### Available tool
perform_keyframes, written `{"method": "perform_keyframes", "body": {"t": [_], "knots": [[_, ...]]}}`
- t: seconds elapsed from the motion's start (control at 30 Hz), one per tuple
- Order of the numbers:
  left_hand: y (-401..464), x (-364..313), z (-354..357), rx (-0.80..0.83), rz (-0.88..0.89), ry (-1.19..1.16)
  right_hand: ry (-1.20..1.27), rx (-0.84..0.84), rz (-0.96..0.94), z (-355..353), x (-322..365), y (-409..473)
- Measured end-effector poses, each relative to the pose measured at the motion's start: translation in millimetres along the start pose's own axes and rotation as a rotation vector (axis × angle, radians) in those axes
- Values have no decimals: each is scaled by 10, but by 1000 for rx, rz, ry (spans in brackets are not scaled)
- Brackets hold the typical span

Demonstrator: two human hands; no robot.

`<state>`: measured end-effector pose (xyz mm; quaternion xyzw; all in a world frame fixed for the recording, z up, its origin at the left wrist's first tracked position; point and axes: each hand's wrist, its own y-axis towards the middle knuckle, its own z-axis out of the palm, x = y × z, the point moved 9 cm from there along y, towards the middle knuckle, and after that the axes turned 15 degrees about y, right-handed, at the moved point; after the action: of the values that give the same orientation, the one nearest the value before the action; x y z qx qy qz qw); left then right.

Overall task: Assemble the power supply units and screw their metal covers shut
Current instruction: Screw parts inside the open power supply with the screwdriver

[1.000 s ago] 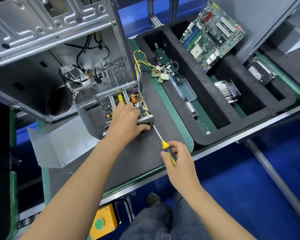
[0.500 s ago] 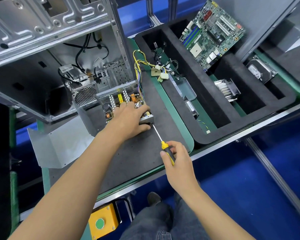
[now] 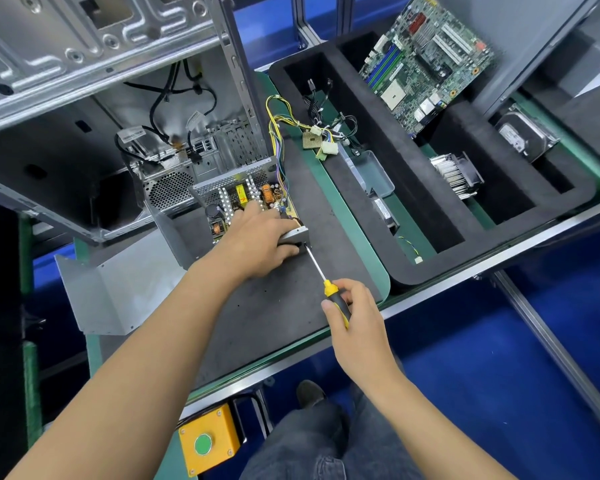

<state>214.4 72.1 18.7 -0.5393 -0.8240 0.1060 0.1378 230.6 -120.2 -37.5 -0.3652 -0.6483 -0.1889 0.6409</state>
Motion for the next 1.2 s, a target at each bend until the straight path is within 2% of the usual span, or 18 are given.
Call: {"method": "perform_keyframes", "body": {"t": [0.3, 0.47, 0.63, 0.73, 0.87, 1.0, 1.2], "knots": [[-50, -4, -38, -94, -44, -109, 15, -11, 16, -9, -16, -14], [-23, 1, -34, -48, -60, -114, 33, -34, 11, -28, 1, -26], [43, 13, -20, 105, -100, -87, 57, -46, 29, -21, -17, -39], [78, -1, -32, 114, -95, -73, 64, -50, 35, -18, -20, -37], [44, -38, -107, -38, -4, -15, 61, -41, 35, -20, -22, -23], [-98, 104, -115, -226, -84, 64, 48, -28, 34, -16, -29, -17], [-100, 139, -130, -244, -194, 189, 50, -24, 27, -4, -5, -21]]}}
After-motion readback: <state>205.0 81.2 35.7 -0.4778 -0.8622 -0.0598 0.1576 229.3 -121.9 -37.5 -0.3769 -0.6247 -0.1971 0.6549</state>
